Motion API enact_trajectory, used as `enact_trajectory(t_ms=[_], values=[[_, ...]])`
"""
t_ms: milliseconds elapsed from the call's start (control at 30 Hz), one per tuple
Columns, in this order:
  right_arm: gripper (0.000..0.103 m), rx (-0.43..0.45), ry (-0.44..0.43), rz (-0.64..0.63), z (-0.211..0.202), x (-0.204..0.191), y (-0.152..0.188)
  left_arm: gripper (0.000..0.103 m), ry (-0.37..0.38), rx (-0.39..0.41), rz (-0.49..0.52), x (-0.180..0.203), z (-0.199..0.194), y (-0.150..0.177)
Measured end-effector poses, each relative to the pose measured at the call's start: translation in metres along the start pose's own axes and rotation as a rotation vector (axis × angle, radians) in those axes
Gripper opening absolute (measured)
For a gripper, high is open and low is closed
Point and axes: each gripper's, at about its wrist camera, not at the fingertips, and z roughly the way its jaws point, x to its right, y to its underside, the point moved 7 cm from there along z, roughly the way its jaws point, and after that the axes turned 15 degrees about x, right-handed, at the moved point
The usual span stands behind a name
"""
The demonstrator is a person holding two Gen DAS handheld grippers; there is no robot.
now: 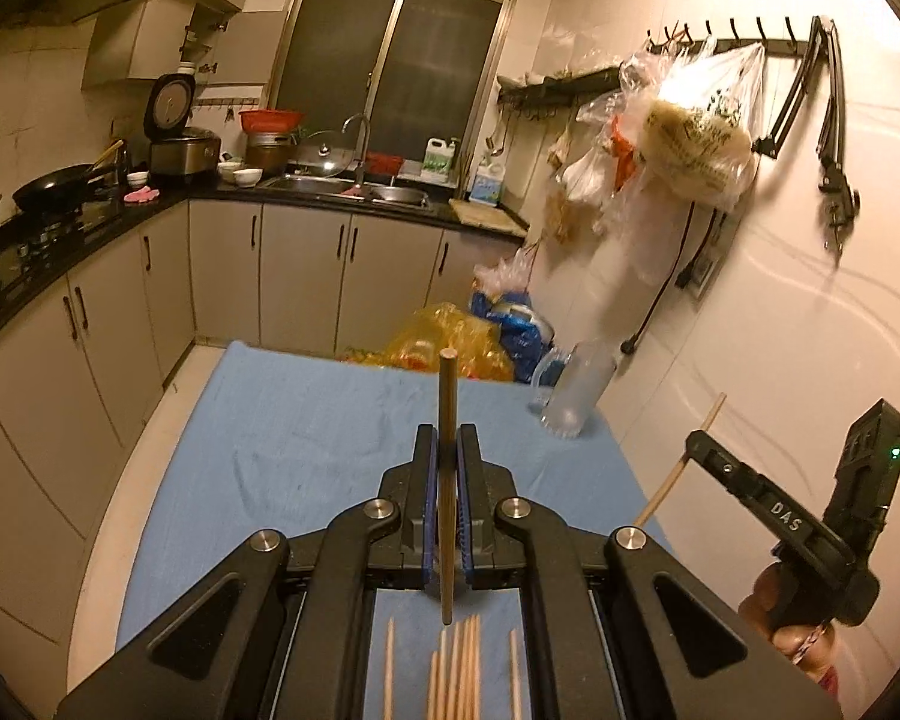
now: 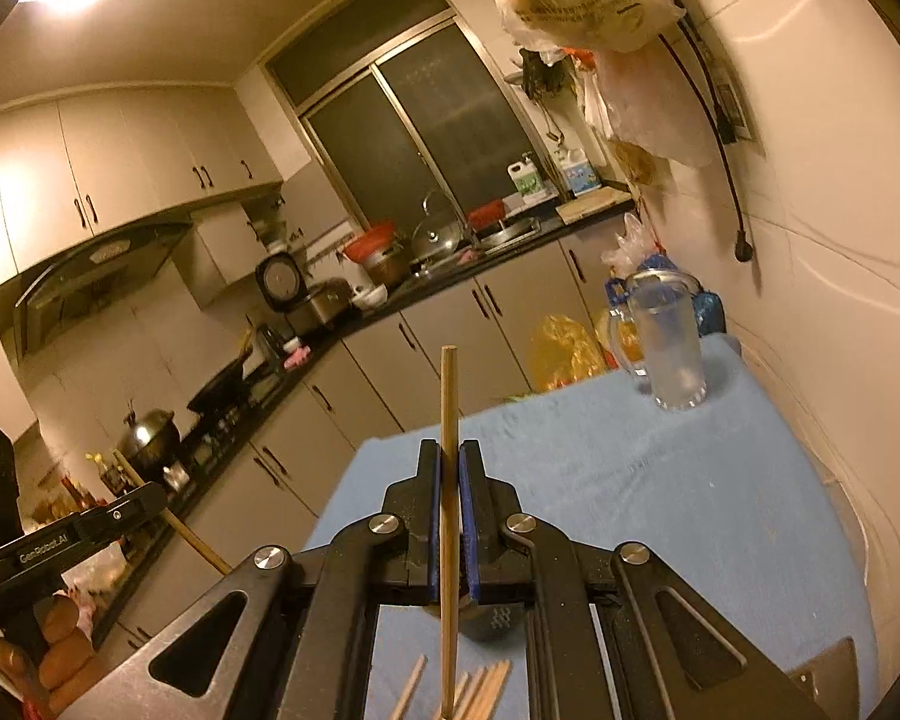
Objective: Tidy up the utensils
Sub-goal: 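Lift the chopsticks upright and carry both grippers over the black holder cup, then open the left gripper over the holder while the right gripper releases its chopstick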
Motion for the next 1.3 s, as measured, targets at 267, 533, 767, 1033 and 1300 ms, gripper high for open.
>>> enact_trajectory(t_ms=[267, 533, 767, 1033, 1300], values=[[0.006, 0.056, 0.024, 0.018, 0.042, -0.004, -0.031, 0.006, 0.008, 0.010, -0.016, 0.009, 0.046, -0.013], [0.006, -0.024, 0.055, 0.022, 0.092, 0.012, -0.002, 0.006, 0.015, -0.081, -0.038, -0.001, 0.102, 0.020], [0.006, -0.134, 0.064, 0.026, 0.122, 0.024, 0.042, 0.006, 0.016, -0.161, -0.032, -0.009, 0.135, 0.054], [0.007, -0.218, 0.063, 0.023, 0.138, 0.032, 0.075, 0.006, 0.013, -0.198, -0.036, -0.015, 0.153, 0.074], [0.028, -0.184, 0.052, 0.040, 0.124, 0.033, 0.063, 0.014, 0.017, -0.173, -0.037, -0.018, 0.139, 0.069]])
